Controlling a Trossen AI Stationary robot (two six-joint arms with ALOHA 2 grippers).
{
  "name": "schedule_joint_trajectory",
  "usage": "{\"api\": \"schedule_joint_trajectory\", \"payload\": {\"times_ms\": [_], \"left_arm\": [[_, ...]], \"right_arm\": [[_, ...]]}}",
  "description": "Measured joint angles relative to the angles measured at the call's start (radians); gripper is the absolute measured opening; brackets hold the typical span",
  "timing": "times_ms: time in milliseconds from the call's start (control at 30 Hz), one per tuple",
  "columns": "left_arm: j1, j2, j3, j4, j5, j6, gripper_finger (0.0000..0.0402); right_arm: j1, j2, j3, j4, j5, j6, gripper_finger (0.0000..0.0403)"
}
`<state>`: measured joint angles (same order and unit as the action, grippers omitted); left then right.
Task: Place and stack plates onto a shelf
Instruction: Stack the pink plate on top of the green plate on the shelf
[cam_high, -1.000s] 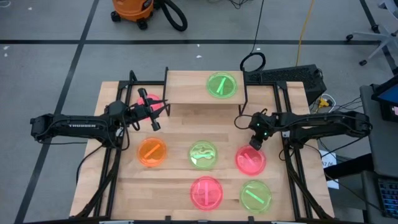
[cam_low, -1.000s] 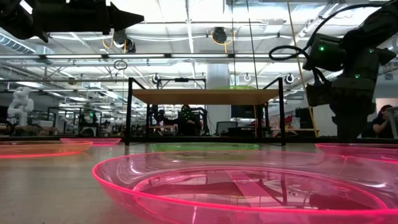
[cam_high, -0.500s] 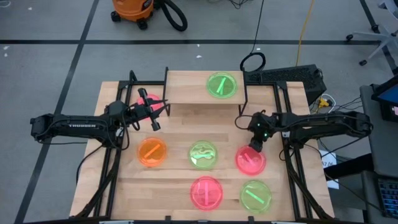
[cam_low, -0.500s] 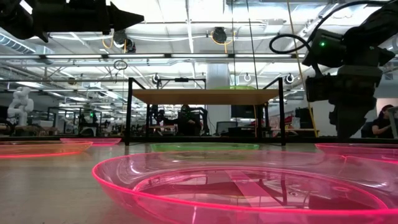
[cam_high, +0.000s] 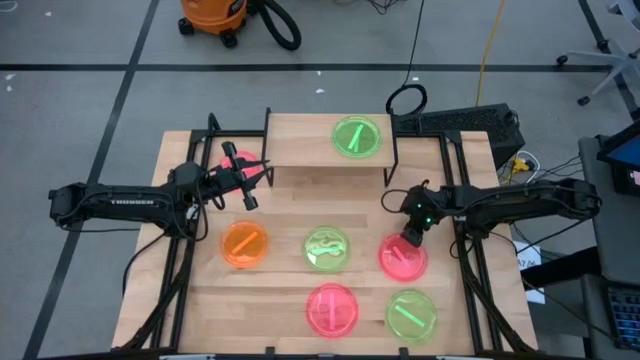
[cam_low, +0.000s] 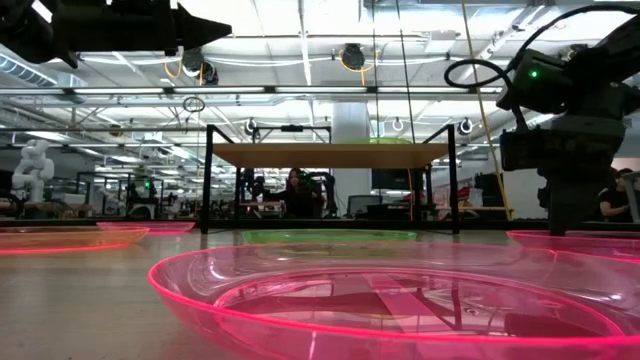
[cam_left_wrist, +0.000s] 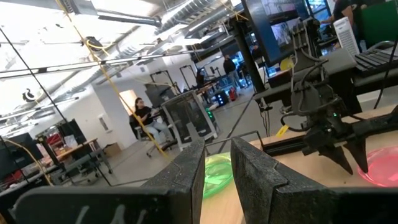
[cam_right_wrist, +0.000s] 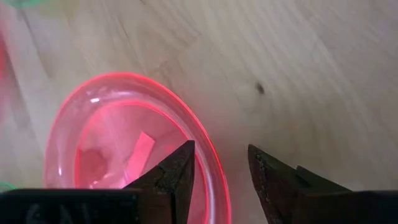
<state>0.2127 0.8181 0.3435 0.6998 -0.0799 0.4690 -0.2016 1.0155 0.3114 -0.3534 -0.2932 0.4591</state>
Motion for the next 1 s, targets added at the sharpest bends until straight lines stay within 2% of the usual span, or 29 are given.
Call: {"api": "schedule_joint_trajectory", "payload": {"times_ms": [133, 233, 400, 700, 1000], "left_arm": [[0.0, 0.0, 0.0, 0.001, 0.0, 0.0, 0.0085], [0.0, 0.0, 0.0, 0.004, 0.0, 0.0, 0.0085], [0.0, 0.0, 0.0, 0.005, 0.0, 0.0, 0.0085], [0.0, 0.0, 0.0, 0.006, 0.0, -0.001, 0.0085], [0.0, 0.0, 0.0, 0.006, 0.0, 0.003, 0.0085]], "right_arm": [[0.0, 0.001, -0.004, 0.013, -0.008, -0.009, 0.0107], [0.001, 0.003, -0.005, 0.035, -0.051, -0.027, 0.0072], [0.001, 0.004, -0.006, 0.056, -0.056, -0.053, 0.0009], [0.001, 0.004, -0.001, 0.201, -0.052, -0.056, 0.0001], [-0.003, -0.04, 0.087, 0.222, -0.051, -0.102, 0.0]]}}
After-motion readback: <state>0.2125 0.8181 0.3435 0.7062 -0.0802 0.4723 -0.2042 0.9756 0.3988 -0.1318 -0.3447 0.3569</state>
